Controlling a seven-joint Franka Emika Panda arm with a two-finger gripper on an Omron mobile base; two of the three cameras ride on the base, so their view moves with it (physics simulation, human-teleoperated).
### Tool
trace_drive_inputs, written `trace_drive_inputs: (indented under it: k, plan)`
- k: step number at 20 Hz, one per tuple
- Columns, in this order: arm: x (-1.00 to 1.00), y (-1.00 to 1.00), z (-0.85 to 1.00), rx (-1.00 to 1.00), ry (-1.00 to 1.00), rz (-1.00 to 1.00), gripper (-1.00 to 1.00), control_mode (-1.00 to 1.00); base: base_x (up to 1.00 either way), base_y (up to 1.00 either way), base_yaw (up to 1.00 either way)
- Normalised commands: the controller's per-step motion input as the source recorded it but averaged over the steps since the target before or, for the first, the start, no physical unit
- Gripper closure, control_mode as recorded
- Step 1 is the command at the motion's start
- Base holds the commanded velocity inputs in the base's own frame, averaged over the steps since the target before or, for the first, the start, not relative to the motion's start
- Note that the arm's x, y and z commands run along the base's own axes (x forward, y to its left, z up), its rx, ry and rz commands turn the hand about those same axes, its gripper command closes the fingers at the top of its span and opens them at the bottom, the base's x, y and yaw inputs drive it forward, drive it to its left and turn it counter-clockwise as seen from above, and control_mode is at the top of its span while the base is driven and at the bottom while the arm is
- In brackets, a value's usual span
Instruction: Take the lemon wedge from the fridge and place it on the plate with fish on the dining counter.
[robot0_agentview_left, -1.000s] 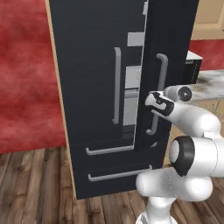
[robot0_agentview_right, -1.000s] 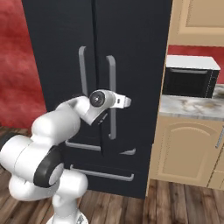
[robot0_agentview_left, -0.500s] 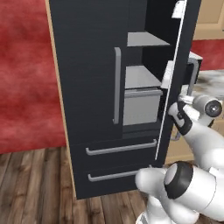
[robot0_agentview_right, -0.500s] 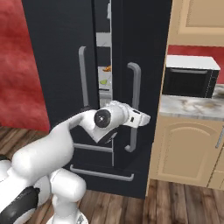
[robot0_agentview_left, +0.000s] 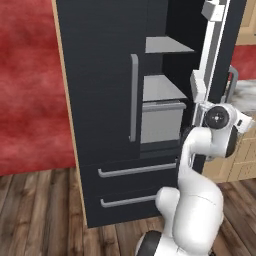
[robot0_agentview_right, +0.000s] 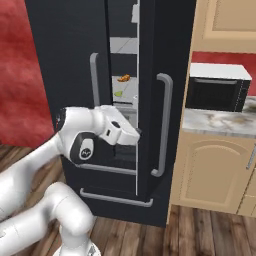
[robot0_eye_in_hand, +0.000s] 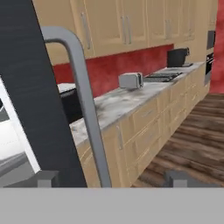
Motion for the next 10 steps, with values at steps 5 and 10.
trace_drive_inputs:
  k: [5,10]
  plan:
    - [-0.09,0.93,0.17,0.18,-0.03,-0.37,-1.00,-1.00,0.00,0.00,0.00]
    - [0.50,0.56,0.10,0.03,0.00,-0.45,-1.00,-1.00,0.00,0.00,0.00]
